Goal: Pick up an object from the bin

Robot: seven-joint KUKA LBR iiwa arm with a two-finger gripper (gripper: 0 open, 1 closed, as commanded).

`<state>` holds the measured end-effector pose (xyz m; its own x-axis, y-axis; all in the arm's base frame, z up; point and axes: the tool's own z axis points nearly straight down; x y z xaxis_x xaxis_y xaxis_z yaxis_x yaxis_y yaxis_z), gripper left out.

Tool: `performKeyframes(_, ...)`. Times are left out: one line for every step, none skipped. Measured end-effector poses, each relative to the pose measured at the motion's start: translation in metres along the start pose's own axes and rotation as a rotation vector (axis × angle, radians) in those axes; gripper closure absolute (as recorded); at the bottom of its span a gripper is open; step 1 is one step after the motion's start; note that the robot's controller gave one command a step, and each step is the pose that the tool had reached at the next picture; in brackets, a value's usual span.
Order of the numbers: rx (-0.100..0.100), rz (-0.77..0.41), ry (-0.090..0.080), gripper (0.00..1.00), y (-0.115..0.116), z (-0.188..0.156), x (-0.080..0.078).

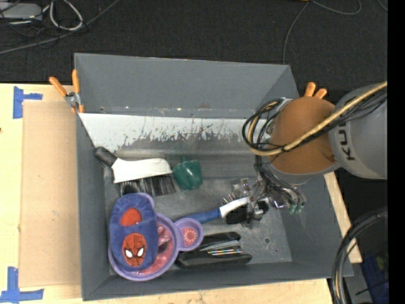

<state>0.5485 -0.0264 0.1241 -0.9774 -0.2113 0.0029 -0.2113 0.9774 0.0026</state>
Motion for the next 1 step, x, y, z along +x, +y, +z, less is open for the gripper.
performKeyframes(0.001, 0.0, -0.002, 1.0, -0.0001, -0.0175, -0.0006)
